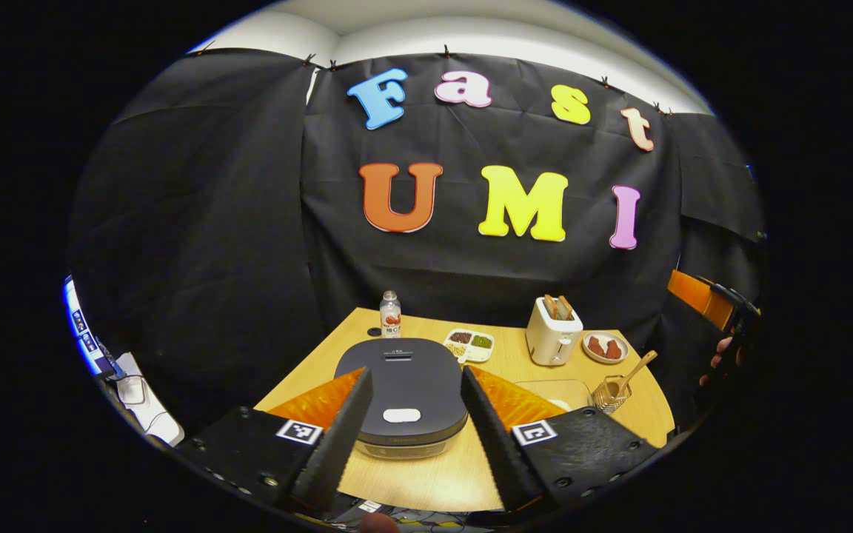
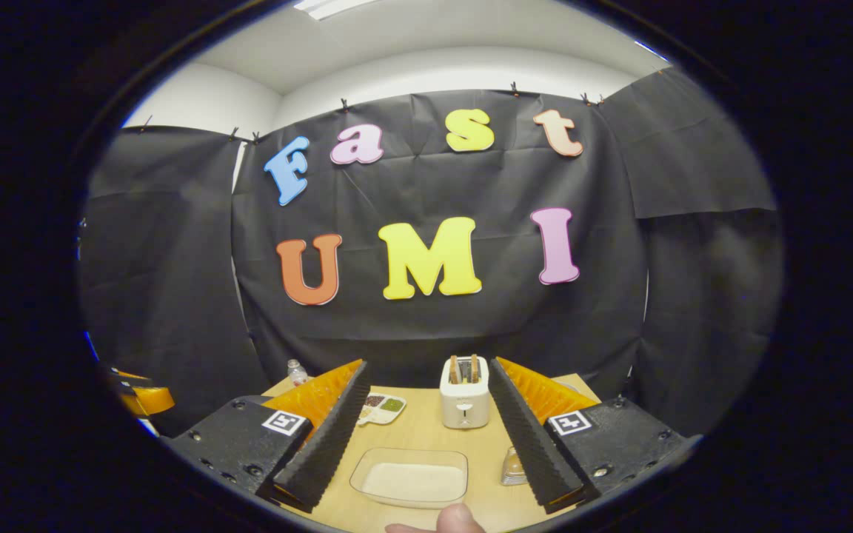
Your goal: Close the left gripper, press the button to open the rice cooker; take a wooden spoon from the chopstick holder with the right hand, scoop a spoonful of rice and pour it into the rice cooker, then put the wooden spoon back into the chopstick holder.
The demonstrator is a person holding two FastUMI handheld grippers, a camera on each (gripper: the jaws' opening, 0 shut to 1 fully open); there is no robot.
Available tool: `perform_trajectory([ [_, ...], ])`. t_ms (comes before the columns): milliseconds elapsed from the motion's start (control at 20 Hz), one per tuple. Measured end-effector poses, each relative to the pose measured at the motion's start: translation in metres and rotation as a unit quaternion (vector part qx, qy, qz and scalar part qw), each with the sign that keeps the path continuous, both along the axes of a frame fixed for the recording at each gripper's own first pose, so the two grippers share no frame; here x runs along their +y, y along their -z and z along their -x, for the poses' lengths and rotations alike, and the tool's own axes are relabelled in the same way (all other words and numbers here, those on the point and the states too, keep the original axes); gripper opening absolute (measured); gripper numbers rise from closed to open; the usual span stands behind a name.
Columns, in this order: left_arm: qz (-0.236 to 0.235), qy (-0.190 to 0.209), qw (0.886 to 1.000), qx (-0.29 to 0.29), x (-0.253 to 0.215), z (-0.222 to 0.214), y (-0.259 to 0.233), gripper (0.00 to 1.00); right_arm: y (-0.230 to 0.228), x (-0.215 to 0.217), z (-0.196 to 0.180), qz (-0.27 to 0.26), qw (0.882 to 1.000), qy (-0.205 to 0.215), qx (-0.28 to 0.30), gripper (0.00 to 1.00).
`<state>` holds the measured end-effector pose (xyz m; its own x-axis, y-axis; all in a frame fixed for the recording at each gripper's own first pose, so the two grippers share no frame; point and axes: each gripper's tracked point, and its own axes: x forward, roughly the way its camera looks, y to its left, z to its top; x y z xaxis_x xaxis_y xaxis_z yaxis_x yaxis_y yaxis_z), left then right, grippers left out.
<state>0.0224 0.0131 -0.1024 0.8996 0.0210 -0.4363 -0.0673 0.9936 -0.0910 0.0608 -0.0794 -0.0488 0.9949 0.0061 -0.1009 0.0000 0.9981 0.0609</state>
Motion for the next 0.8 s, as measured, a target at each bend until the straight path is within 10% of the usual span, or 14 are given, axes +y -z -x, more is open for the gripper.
perform_trajectory([
  [150, 0.002, 0.002, 0.999, 0.055, 0.001, -0.01, 0.027, 0.29, 0.011, -0.015, -0.009, 0.0, 1.0, 0.006, 0.01, 1.0],
  [300, 0.009, -0.01, 0.995, 0.098, 0.008, -0.015, 0.051, 0.31, 0.013, -0.029, -0.016, 0.018, 1.0, 0.011, 0.0, 1.0],
  [450, 0.05, -0.013, 0.99, 0.129, 0.002, -0.025, 0.072, 0.0, 0.017, -0.041, -0.02, 0.024, 1.0, 0.016, -0.003, 1.0],
  [800, 0.07, -0.017, 0.98, 0.185, 0.013, -0.052, 0.113, 0.0, 0.047, -0.07, -0.029, 0.008, 0.998, 0.044, 0.034, 1.0],
])
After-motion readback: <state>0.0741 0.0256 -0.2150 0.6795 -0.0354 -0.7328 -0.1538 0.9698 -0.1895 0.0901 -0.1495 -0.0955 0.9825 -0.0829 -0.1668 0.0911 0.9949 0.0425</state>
